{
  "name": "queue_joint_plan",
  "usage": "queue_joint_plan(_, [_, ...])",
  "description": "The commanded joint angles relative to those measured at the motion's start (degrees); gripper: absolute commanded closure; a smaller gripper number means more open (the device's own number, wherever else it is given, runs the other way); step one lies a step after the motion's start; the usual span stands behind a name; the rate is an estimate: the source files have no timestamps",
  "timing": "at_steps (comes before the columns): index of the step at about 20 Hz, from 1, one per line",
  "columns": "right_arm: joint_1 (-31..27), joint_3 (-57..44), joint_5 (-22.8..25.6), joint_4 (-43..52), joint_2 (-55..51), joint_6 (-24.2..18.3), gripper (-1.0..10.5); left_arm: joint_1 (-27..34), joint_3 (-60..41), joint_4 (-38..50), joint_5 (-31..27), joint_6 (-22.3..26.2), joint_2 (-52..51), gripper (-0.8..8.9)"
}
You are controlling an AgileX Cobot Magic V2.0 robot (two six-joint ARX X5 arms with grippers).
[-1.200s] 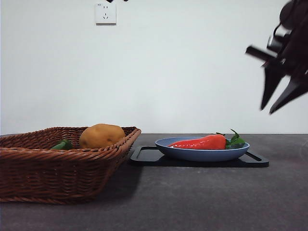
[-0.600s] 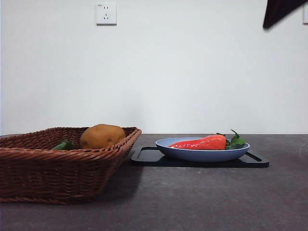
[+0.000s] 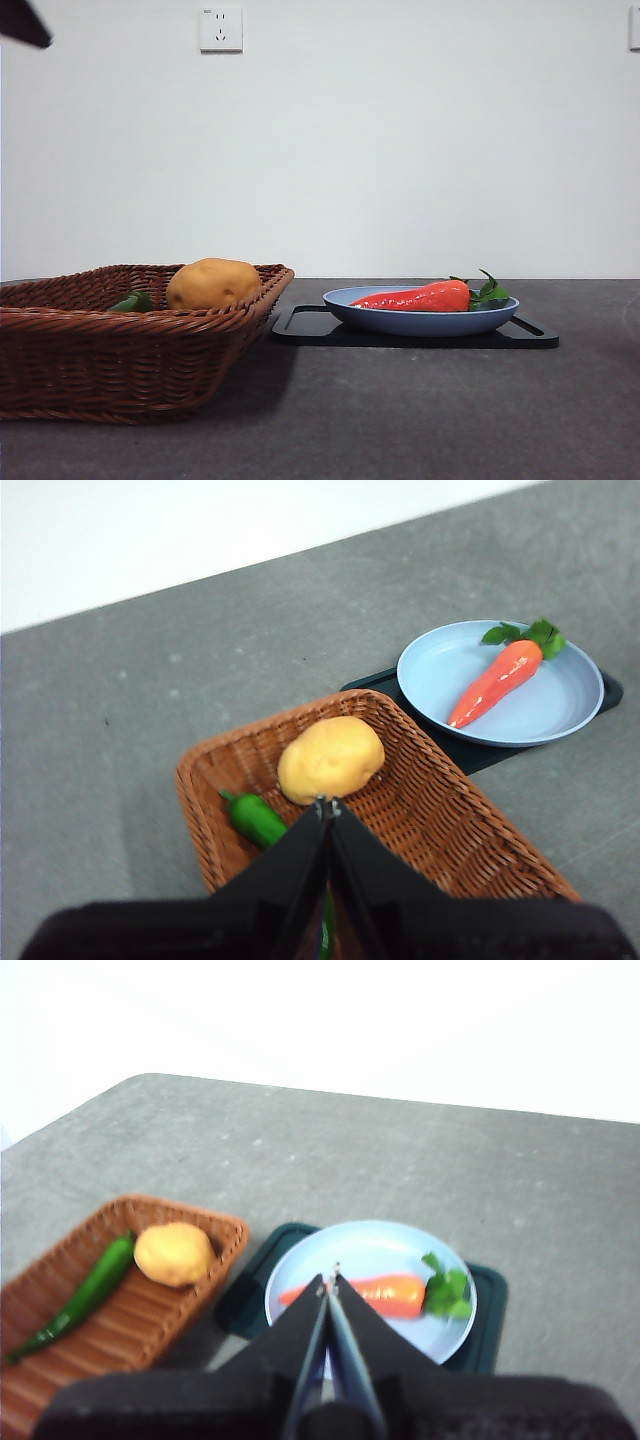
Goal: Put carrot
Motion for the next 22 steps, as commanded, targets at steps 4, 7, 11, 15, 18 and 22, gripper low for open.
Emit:
queue_joint_plan(4, [0.44, -12.28, 0.31, 7.17, -3.85, 1.95, 9.4, -0.17, -5.57, 1.40, 0.11, -4.68, -8.28, 8.07])
queue_joint_plan(7, [0.44, -12.33, 0.17, 6.99, -1.97, 4.68, 9.4, -0.17, -5.57, 0.46, -0.13, -5.05, -8.26, 8.05])
queue_joint_plan(11, [0.44, -12.33, 0.20, 6.88, -0.90, 4.61, 9.4, -0.17, -5.57, 0.48, -0.04, -5.05, -7.45, 8.05])
queue_joint_plan(15, [0.44, -12.33, 0.20, 6.88, -0.79, 4.61, 9.4, -0.17, -5.57, 0.48, -0.04, -5.05, -7.21, 8.05])
queue_joint_plan(18, [0.44, -12.33, 0.20, 6.91, -0.79, 4.61, 9.4, -0.17, -5.57, 0.55, -0.04, -5.05, -7.21, 8.05])
queue_joint_plan(22, [0.44, -12.33, 0.15, 6.88, -0.79, 4.61, 9.4, 1.09, -5.84, -2.25, 0.07, -2.36, -14.71, 8.05])
